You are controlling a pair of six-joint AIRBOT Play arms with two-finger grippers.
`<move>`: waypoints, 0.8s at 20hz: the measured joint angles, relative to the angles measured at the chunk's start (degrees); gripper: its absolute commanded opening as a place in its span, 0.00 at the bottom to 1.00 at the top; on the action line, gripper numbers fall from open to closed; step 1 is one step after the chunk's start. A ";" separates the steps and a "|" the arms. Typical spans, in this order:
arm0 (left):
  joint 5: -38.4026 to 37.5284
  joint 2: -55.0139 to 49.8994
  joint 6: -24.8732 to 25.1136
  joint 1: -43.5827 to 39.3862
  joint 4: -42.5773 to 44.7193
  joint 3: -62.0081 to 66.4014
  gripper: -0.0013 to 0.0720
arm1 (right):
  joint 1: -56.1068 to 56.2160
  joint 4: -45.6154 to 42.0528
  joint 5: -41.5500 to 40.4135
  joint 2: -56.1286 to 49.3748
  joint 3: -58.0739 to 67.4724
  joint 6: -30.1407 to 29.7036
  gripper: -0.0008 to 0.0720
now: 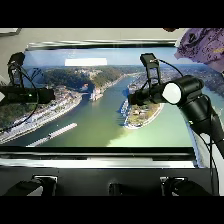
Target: Fold the clothes and pants, and hang the long-sleeved shirts on hangers.
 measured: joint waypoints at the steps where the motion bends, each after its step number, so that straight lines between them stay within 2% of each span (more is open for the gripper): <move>1: 0.00 0.00 0.00 0.02 0.00 0.00 0.04 | 0.00 0.00 0.02 0.00 0.00 0.00 0.05; 16: 0.02 0.00 0.00 0.02 0.00 0.00 0.04 | 0.00 0.00 -1.18 0.00 0.00 -0.57 0.05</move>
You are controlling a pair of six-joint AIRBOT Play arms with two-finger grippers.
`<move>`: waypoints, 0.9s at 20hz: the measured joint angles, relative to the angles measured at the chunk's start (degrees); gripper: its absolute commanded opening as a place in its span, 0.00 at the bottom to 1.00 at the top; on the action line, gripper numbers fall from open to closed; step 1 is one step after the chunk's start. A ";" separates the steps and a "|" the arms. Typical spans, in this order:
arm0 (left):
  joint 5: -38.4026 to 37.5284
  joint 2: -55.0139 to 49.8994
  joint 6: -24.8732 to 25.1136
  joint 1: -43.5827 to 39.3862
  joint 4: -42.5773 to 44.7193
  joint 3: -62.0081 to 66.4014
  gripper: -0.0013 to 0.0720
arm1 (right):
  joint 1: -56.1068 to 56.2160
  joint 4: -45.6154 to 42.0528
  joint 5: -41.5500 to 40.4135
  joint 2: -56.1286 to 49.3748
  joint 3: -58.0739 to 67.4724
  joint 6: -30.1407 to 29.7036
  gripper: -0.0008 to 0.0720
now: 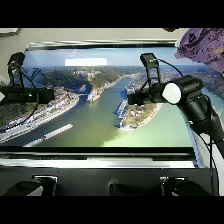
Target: Fold the clothes and pants, and hang the long-sleeved shirts on hangers.
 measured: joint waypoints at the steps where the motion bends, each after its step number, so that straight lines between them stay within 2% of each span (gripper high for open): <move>1: 0.00 0.00 0.00 0.00 0.00 0.00 0.04 | 0.00 -0.02 -0.98 0.00 0.00 -0.13 0.05; 5: 0.00 0.00 0.00 0.00 0.00 0.00 0.04 | 0.00 0.00 -3.80 0.00 0.00 -0.66 0.05; 6: 0.00 0.00 0.00 0.00 0.00 0.00 0.11 | 0.00 0.00 -4.15 0.00 0.00 -0.76 0.05; 7: -0.02 0.00 0.00 0.00 0.00 0.00 0.58 | 0.00 0.00 -4.39 0.00 0.00 -0.87 0.05; 8: 0.00 0.00 -0.07 0.00 0.00 0.00 1.00 | 0.00 0.00 -4.50 0.00 0.00 -0.94 0.05; 10: -0.02 0.00 -3.02 0.07 0.17 0.00 1.00 | 0.00 0.07 -4.90 0.00 0.00 -0.94 0.05; 13: 0.00 -0.35 -12.28 3.02 4.61 0.04 1.00 | 0.00 0.09 -5.03 0.00 0.00 -0.94 0.05; 15: 0.70 -2.19 -17.40 8.59 7.61 0.85 1.00 | 0.00 0.09 -5.11 0.00 0.00 -0.94 0.05; 18: 3.39 -7.98 -21.24 18.18 10.01 3.63 1.00 | 0.00 0.09 -5.18 0.00 0.00 -0.94 0.05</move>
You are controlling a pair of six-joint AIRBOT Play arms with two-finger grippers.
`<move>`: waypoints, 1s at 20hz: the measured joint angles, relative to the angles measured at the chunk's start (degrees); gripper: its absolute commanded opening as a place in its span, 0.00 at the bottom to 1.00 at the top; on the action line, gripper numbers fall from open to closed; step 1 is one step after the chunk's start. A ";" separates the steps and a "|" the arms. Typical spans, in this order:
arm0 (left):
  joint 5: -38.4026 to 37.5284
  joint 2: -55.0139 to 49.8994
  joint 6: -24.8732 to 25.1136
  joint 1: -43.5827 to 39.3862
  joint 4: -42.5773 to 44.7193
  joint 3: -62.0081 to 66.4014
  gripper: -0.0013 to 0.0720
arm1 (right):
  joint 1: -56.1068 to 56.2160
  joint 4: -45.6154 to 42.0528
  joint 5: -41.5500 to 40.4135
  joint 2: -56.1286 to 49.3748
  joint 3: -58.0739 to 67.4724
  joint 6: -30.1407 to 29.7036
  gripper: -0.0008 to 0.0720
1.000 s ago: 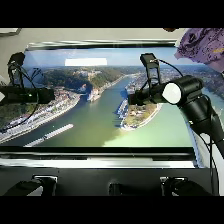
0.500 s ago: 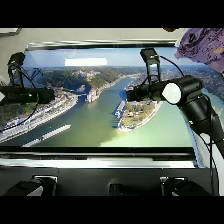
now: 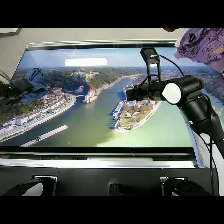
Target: Fold the clothes and pants, and hang the long-sleeved shirts on hangers.
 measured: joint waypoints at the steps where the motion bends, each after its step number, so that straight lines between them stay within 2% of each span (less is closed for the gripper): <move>1: 1.88 -2.60 -0.63 2.86 0.44 1.07 1.00 | 0.00 0.00 -0.02 0.00 0.00 0.00 0.05; 4: 10.29 -10.08 -1.90 8.04 1.09 3.06 1.00 | 0.00 0.00 -0.07 0.00 0.00 0.00 0.05; 8: 24.20 -20.44 -2.47 10.47 1.53 3.96 1.00 | 0.00 0.02 -0.07 0.00 0.00 0.04 0.05; 12: 32.92 -28.57 -2.73 11.06 1.53 4.20 1.00 | 0.00 0.09 0.07 0.00 0.00 0.90 0.05; 19: 46.53 -36.79 -3.02 11.30 1.53 4.28 1.00 | 0.00 0.70 1.49 0.00 0.00 1.33 0.05; 20: 47.89 -37.75 -3.41 11.30 1.55 4.28 0.87 | 0.00 0.92 1.60 0.00 0.00 1.33 0.05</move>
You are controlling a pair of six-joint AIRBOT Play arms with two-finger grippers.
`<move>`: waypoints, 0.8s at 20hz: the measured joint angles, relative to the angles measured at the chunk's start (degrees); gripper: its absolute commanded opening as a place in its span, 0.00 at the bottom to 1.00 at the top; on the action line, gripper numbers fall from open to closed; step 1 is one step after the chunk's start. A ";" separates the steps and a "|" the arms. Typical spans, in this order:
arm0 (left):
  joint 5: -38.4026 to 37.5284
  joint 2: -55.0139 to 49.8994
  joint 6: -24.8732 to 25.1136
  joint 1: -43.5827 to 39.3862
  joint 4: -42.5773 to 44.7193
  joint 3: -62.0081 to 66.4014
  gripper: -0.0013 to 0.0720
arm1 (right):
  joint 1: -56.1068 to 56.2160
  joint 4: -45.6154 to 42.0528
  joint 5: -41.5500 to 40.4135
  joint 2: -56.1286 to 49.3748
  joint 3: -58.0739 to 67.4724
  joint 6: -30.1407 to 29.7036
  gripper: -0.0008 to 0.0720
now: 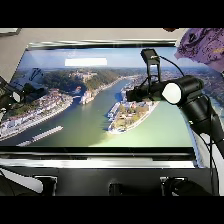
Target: Fold the clothes and pants, and hang the long-sleeved shirts on hangers.
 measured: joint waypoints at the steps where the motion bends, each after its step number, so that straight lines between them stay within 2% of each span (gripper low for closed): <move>1: 0.98 -0.74 -0.57 0.07 -0.02 0.02 0.58 | 0.00 0.07 0.04 0.00 0.00 0.00 0.05; 2: 1.66 -1.40 -1.27 0.13 -0.02 0.11 0.37 | 0.00 0.22 0.04 0.00 0.00 0.00 0.05; 3: 2.05 -1.77 -1.46 0.17 -0.02 0.20 0.23 | 0.00 0.28 0.20 0.00 0.00 0.00 0.05; 4: 2.05 -2.08 -1.86 0.24 -0.11 0.44 0.11 | 0.00 0.39 0.22 0.00 0.00 0.00 0.05; 5: 1.38 -2.21 -2.14 0.28 -0.42 0.96 0.04 | 0.00 0.42 0.24 0.00 0.00 0.00 0.05; 9: -10.36 -1.03 -1.22 0.50 -1.42 5.49 0.03 | 0.00 0.66 0.31 0.00 0.00 0.00 0.05; 13: -22.23 5.40 5.66 -0.76 -1.73 7.85 0.03 | 0.00 0.70 0.42 0.00 0.00 0.00 0.05; 16: -28.46 12.66 10.82 -3.52 -3.43 8.39 0.04 | 0.00 0.81 0.50 0.00 0.00 0.00 0.05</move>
